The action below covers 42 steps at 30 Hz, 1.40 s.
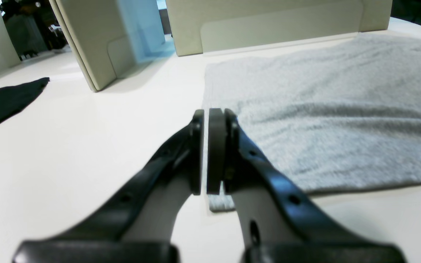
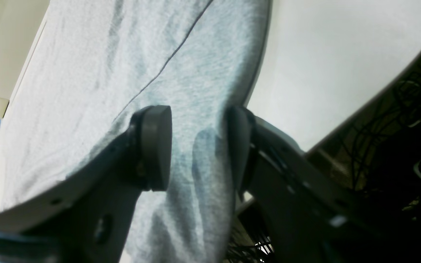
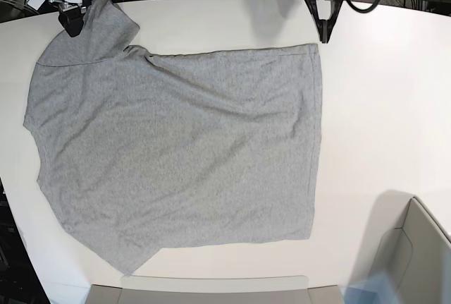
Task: Fold the T-shirt properly
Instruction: 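Lower both grippers to the shoulder corners of the grey T-shirt, then grasp the shirt's shoulder edges with both grippers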
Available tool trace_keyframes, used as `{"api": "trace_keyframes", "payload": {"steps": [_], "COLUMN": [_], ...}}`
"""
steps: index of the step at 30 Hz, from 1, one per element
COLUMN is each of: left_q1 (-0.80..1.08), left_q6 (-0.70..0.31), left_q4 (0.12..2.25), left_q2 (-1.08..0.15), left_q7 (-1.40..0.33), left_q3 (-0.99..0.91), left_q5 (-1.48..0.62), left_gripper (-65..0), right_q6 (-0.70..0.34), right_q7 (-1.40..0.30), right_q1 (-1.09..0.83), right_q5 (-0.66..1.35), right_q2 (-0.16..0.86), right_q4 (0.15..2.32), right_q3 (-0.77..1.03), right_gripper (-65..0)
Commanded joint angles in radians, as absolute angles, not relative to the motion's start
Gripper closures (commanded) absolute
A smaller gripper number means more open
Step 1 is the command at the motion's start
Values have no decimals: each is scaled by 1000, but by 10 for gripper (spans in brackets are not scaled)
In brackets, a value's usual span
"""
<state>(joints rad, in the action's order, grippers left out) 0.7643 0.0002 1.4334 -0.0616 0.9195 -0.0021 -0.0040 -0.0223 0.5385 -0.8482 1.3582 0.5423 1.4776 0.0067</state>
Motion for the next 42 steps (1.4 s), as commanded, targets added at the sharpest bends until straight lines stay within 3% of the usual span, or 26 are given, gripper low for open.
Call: {"api": "trace_keyframes", "payload": {"steps": [1,5,11,19,25,31,37,42], "left_q1": [777,777,786,779,750,684,680,676], "left_q6": [2,2,-4,-5,-5,4,-1,-7], "left_q4": [1449,1475,1658,1856,1836,1751,1742,1730], "left_q2": [-64,-74,-79,-239,-255,-262,-226,-229], "left_q7": [946,866,561,122,12,-30,-44,-145], "left_q3": [1,10,59,151,148,142,19,1], "left_q5": [-10,-13,-136,-410,-582,-595,-596,-598], "left_gripper": [-34,-48,-132,-165,-166,-166,-166,-166], "right_q6": [-8,-8,-8,-8,-8,-8,-8,-8], "right_q7": [486,486,486,486,486,486,486,486], "right_q1": [-866,-869,-872,-874,-880,-880,-880,-880], "right_q5": [1377,1374,1371,1371,1371,1371,1371,1371], "right_q2": [545,533,532,539,541,541,541,541], "right_q4": [1478,1480,1480,1480,1480,1480,1480,1480], "right_q3": [-5,-38,-39,-39,-35,-33,-33,-33], "right_gripper": [-261,-261,-261,-261,-261,-261,-261,-261]}}
